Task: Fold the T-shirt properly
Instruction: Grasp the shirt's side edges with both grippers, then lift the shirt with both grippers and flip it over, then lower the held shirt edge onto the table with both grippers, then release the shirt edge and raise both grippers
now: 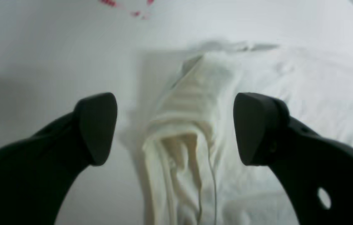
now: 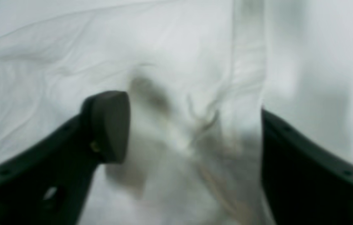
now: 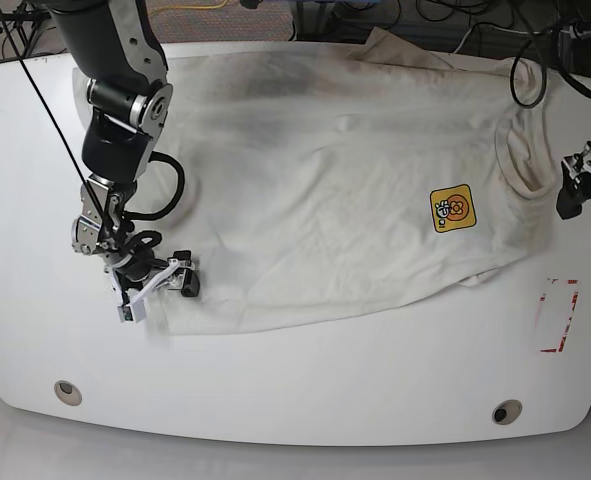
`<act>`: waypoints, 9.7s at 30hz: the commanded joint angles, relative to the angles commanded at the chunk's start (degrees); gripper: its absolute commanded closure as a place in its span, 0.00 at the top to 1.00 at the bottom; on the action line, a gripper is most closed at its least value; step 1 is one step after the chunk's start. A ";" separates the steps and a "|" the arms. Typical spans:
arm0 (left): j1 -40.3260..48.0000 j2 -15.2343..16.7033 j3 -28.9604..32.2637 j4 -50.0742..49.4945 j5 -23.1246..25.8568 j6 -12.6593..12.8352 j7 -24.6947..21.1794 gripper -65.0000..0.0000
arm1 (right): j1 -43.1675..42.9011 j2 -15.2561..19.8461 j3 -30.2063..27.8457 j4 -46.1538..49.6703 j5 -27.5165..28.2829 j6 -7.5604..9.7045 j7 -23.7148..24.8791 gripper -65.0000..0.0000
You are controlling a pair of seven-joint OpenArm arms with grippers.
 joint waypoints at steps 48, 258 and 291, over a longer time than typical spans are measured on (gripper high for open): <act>-13.19 0.09 19.96 -20.84 -0.35 -0.26 3.60 0.00 | -6.07 -0.09 0.00 14.68 0.00 0.00 -6.24 0.12; 12.57 10.02 1.76 21.54 16.53 -19.91 26.20 0.74 | -49.05 -7.74 8.97 74.55 11.08 0.00 -32.44 0.96; 12.66 16.09 4.31 14.24 42.73 -19.91 18.99 0.34 | -58.20 -5.71 3.87 62.33 10.64 0.00 -27.16 0.11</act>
